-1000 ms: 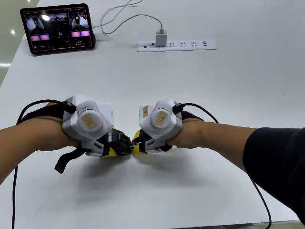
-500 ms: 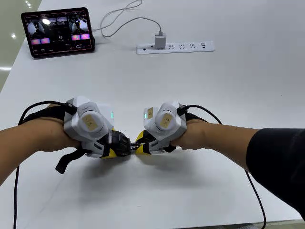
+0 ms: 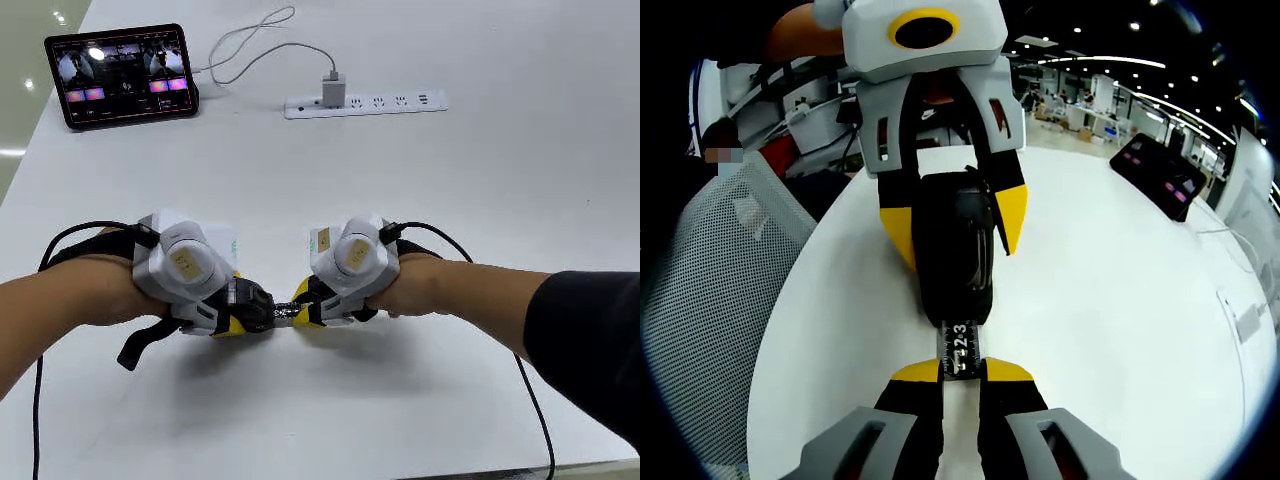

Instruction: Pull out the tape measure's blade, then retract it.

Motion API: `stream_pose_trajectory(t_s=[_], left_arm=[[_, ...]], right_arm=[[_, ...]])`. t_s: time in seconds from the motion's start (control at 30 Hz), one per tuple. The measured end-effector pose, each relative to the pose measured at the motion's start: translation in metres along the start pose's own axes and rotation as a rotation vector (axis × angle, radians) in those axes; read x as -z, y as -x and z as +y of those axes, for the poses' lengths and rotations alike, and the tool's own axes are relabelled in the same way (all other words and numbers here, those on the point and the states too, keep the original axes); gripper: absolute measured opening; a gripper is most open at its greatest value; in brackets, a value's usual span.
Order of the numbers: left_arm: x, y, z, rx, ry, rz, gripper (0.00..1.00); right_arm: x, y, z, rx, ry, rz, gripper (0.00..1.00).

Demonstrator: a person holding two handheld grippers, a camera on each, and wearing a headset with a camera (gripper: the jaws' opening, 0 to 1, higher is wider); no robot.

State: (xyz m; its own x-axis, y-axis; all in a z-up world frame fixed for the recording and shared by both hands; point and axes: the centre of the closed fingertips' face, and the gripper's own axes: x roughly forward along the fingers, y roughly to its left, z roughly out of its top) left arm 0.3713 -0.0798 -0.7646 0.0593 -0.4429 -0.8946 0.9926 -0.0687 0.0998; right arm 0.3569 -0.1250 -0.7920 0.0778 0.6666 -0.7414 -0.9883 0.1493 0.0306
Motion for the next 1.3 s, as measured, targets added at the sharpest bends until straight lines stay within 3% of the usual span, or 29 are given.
stream_pose_trajectory(t_s=[1.3], left_arm=[[0.002,-0.003,0.001,-0.006,-0.005,0.005,0.32]], right_arm=[[0.016,0.017,0.000,0.010,-0.024,0.013,0.08]])
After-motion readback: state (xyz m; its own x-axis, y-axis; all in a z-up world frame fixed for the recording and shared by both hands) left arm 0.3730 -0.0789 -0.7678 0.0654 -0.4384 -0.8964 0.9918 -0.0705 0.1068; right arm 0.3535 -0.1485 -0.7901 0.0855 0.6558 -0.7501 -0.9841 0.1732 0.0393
